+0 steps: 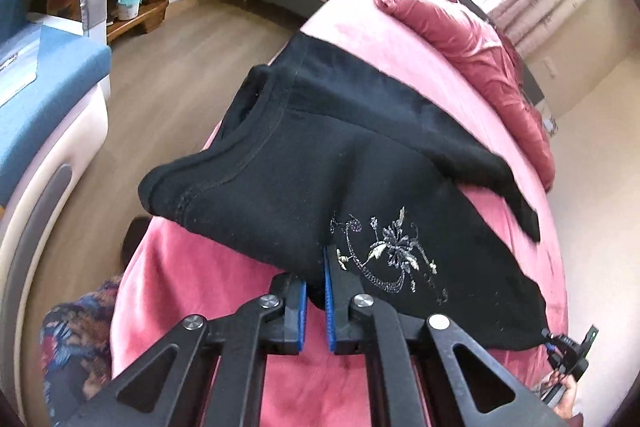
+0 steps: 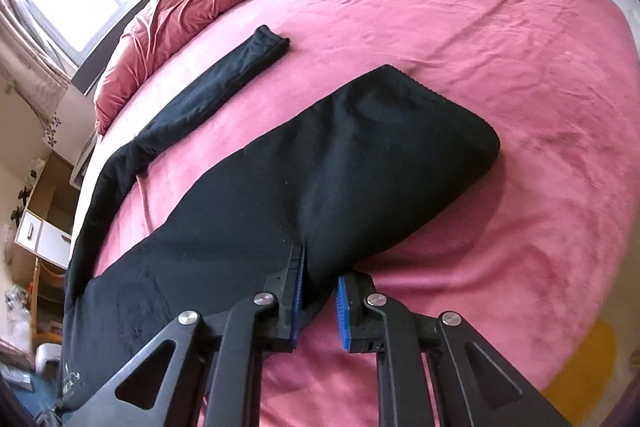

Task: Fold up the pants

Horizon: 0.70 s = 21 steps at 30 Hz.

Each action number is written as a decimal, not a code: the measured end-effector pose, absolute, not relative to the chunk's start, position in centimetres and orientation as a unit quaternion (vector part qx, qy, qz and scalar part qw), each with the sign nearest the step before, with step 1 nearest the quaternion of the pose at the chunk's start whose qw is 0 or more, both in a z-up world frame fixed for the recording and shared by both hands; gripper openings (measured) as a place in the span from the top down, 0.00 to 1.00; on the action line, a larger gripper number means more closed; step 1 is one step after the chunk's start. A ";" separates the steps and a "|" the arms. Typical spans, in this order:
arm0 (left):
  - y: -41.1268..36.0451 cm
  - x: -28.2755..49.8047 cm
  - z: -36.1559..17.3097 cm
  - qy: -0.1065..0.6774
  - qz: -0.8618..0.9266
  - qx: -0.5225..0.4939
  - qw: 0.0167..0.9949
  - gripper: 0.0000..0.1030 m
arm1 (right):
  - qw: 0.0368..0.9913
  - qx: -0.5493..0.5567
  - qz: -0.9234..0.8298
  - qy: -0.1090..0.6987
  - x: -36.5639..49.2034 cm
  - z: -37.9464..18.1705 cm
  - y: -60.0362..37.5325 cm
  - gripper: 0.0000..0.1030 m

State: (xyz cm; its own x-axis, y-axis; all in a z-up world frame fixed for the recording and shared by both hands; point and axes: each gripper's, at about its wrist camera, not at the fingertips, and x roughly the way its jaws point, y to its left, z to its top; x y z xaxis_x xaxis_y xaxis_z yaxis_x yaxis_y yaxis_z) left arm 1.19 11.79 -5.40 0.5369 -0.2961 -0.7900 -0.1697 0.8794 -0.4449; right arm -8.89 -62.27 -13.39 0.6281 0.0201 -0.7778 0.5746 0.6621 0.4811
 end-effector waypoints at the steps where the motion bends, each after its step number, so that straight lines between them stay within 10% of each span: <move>1: 11.9 0.6 -5.4 0.485 -0.038 -0.239 0.840 0.93 | 0.819 0.374 -0.168 0.400 -9.5 -13.5 -62.3 0.87; 15: 10.1 -1.1 -6.2 0.544 -0.033 -0.153 0.825 0.91 | 0.807 0.377 -0.179 0.418 -15.6 -15.5 -61.2 0.85; 19: 9.4 -1.1 -6.1 0.549 -0.016 -0.126 0.826 0.79 | 0.797 0.411 -0.200 0.395 -16.4 -15.8 -62.4 0.43; 21: 9.7 -1.6 -6.2 0.559 -0.007 -0.118 0.820 0.76 | 0.791 0.426 -0.215 0.382 -17.0 -15.7 -63.2 0.42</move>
State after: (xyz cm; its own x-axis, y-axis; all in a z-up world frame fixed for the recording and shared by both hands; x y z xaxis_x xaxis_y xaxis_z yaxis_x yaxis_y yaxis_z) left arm -1.63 9.68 -6.23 0.3742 -0.1440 -0.9161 -0.1201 0.9720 -0.2019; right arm -17.03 -63.23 -15.70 0.6152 -0.0151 -0.7882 0.6665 0.5439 0.5098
